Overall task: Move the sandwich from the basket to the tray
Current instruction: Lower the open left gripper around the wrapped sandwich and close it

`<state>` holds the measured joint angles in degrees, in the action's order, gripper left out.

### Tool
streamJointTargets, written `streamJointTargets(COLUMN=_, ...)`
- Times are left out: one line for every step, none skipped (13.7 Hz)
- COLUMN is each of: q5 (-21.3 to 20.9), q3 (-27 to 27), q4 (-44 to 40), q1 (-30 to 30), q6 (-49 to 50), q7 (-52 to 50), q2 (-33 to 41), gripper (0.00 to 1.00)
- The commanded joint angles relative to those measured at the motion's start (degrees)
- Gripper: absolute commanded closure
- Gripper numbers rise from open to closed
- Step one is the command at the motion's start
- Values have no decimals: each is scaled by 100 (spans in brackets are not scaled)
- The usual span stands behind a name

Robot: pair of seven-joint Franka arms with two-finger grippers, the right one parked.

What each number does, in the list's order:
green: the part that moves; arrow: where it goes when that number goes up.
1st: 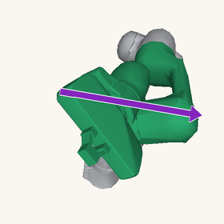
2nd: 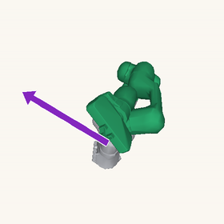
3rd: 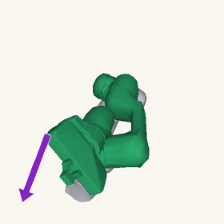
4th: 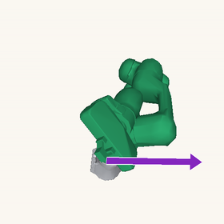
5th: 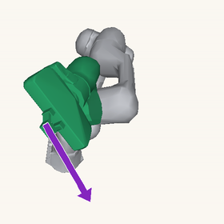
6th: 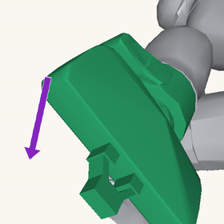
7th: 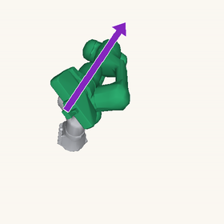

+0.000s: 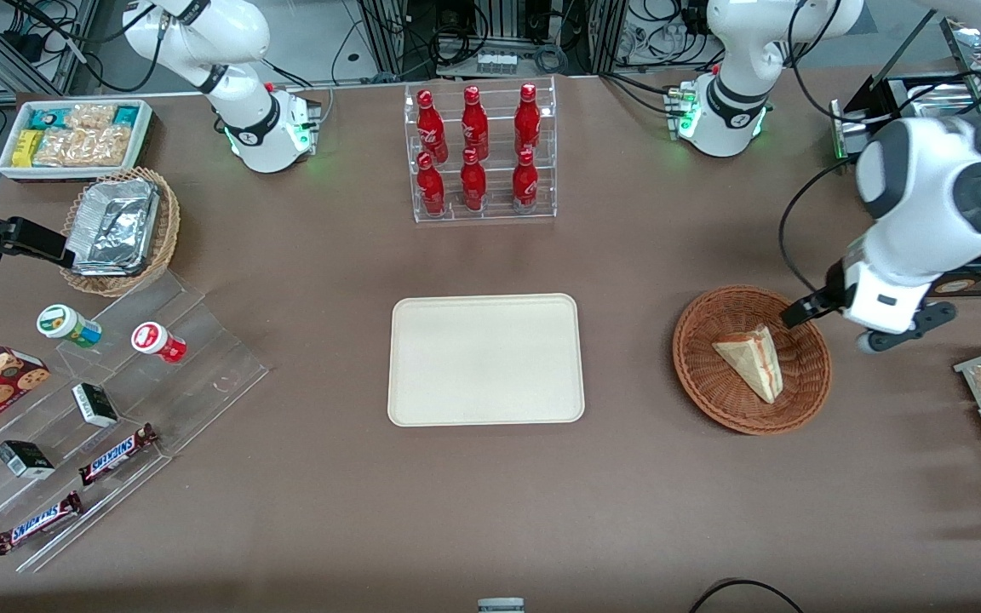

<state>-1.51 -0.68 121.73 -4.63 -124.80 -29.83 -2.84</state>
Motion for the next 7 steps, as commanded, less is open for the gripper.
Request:
streamJointTargets(q5=-86, q3=-3, q4=649, q1=-65, q6=-1069, q7=-531, q2=-84, gripper=0)
streamJointTargets(q5=-86, q3=-3, q4=650, q1=-73, q6=-1203, q7=-698, q2=-215, gripper=0)
streamJointTargets(q5=-86, q3=-3, q4=650, q1=-91, q6=-1283, q7=-786, q2=-312, gripper=0)
streamJointTargets(q5=-86, q3=-3, q4=659, q1=-91, q6=-1397, q7=-883, q2=-392, gripper=0)
streamJointTargets(q5=-60, q3=-3, q4=659, q1=-91, q6=-1528, q7=-1067, q2=-523, gripper=0)
streamJointTargets(q5=-69, q3=-3, q4=711, q1=-108, q6=-1765, q7=-1155, q2=-629, gripper=0)
streamJointTargets(q5=-69, q3=6, q4=798, q1=-109, q6=-1993, q7=-1235, q2=-699, gripper=0)
